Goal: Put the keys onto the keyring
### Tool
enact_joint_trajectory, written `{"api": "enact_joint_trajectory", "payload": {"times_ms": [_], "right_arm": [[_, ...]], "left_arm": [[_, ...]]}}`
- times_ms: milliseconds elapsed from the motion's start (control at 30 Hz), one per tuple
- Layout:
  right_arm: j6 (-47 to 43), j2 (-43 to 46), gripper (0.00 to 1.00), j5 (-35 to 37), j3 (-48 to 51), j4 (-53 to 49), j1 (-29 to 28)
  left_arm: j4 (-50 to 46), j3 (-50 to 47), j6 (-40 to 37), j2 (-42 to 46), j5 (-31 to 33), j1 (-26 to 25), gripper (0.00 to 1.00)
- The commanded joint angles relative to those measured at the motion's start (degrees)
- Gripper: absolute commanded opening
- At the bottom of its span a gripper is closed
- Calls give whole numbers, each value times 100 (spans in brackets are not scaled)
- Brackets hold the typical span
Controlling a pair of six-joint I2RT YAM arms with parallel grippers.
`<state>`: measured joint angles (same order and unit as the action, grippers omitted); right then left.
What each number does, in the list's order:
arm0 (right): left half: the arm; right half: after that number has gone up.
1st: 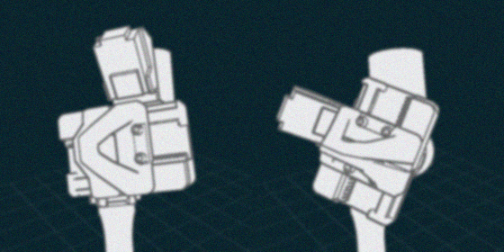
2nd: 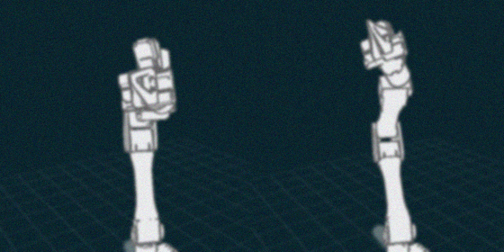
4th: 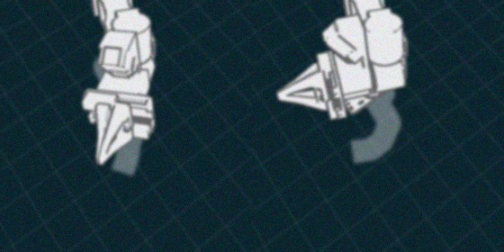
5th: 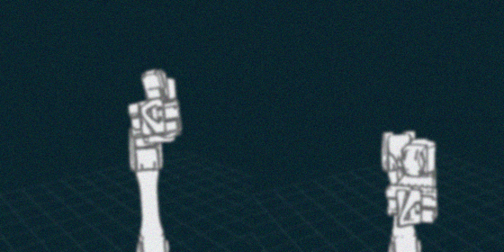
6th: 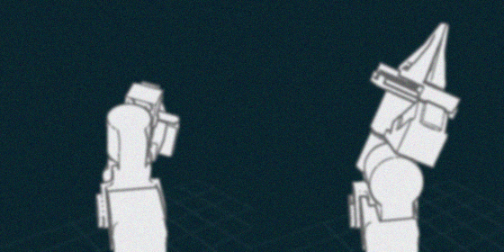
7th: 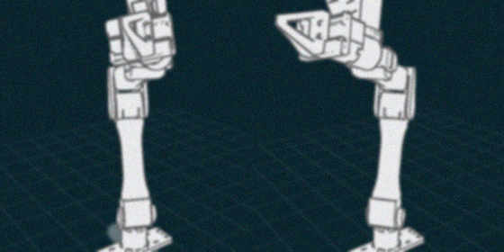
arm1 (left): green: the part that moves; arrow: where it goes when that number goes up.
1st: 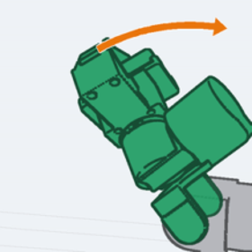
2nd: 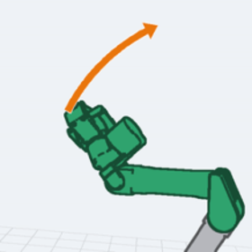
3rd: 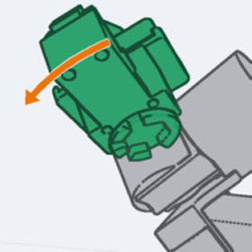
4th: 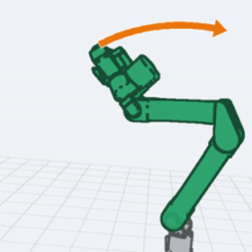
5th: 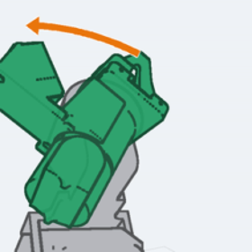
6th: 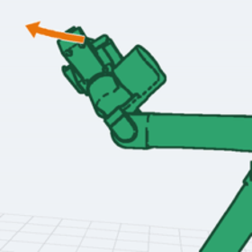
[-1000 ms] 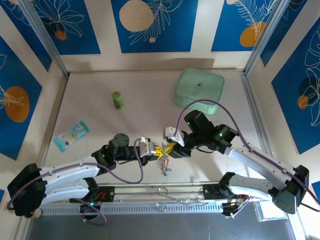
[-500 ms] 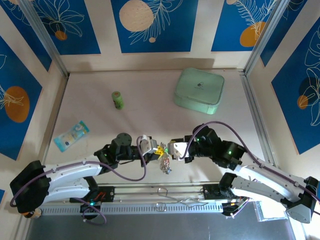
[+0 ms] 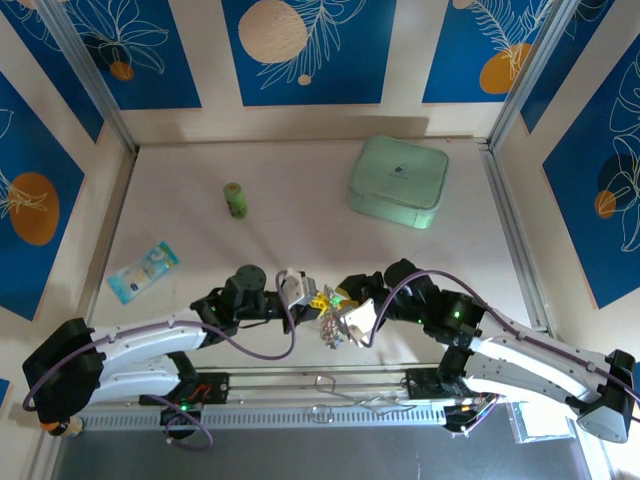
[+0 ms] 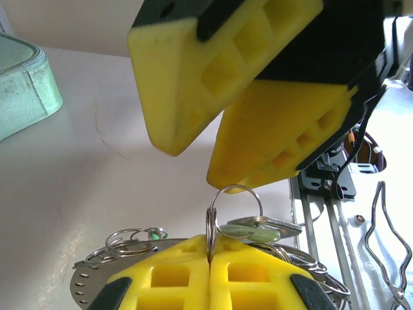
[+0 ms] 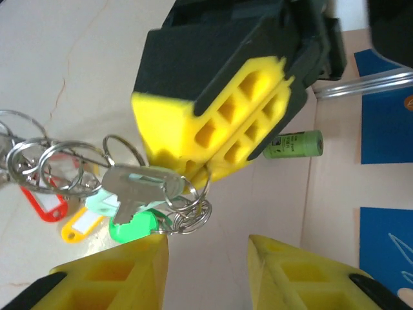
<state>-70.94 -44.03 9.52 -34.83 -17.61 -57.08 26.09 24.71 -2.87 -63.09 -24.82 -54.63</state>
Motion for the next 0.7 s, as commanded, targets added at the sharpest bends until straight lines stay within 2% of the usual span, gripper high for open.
{"api": "enact_joint_trajectory", "payload": {"times_ms": [0, 300, 500, 667], "right_arm": [[-447, 127, 39, 138, 137, 88, -71], [-376, 210, 39, -87, 180, 529, -255], [-435, 262, 38, -85, 126, 400, -308], [-603, 228, 31, -77, 93, 267, -431]], "left_arm": [[204, 271, 24, 17, -40, -39, 0], [147, 295, 41, -10, -52, -39, 0], [142, 298, 41, -17, -54, -39, 0], [169, 292, 50, -36, -67, -39, 0]]}}
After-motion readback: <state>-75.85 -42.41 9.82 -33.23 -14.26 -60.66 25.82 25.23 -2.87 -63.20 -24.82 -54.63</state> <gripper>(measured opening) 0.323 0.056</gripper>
